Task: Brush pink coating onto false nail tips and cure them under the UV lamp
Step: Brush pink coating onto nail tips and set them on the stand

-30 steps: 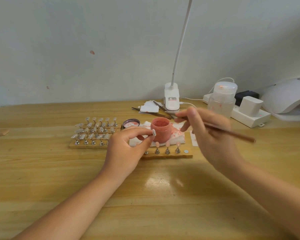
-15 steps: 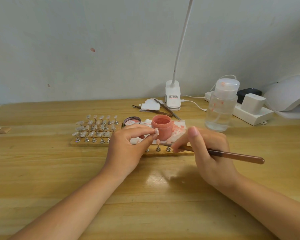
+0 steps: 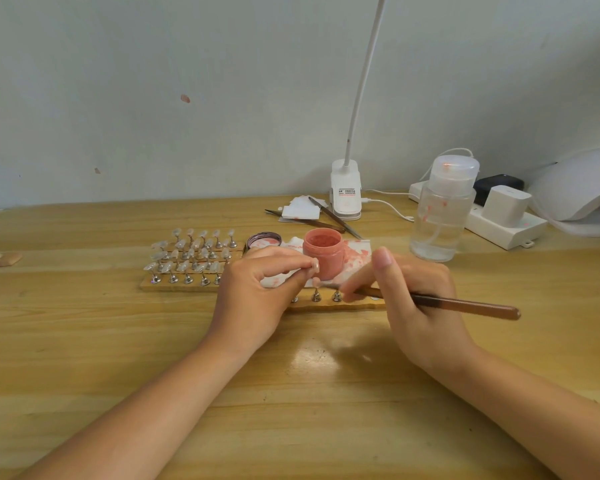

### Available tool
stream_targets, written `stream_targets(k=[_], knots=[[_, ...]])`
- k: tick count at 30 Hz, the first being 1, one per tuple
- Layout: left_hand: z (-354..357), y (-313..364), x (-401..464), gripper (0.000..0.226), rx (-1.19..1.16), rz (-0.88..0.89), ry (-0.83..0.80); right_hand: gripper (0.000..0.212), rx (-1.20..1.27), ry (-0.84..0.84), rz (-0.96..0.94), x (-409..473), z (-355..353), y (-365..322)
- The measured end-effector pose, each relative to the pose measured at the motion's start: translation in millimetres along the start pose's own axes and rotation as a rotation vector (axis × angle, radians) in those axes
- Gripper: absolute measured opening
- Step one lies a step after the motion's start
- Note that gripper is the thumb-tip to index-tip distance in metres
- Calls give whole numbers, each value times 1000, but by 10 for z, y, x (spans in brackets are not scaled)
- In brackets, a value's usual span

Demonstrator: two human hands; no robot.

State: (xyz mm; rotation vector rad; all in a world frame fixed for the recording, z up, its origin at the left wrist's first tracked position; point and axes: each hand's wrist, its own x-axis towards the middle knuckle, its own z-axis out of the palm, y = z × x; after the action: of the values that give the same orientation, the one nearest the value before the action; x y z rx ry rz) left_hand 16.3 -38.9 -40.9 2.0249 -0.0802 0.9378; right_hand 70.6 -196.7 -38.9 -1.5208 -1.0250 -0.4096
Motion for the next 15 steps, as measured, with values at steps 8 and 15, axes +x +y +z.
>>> stream_targets(k=[8,15], knots=[[-5,7,-4,20,3,2,-8,51,15,18,22,-4,-2,-12],[-16,16,-13,24,-5,-19,-4,46,105,22,117,-6,24,-40]])
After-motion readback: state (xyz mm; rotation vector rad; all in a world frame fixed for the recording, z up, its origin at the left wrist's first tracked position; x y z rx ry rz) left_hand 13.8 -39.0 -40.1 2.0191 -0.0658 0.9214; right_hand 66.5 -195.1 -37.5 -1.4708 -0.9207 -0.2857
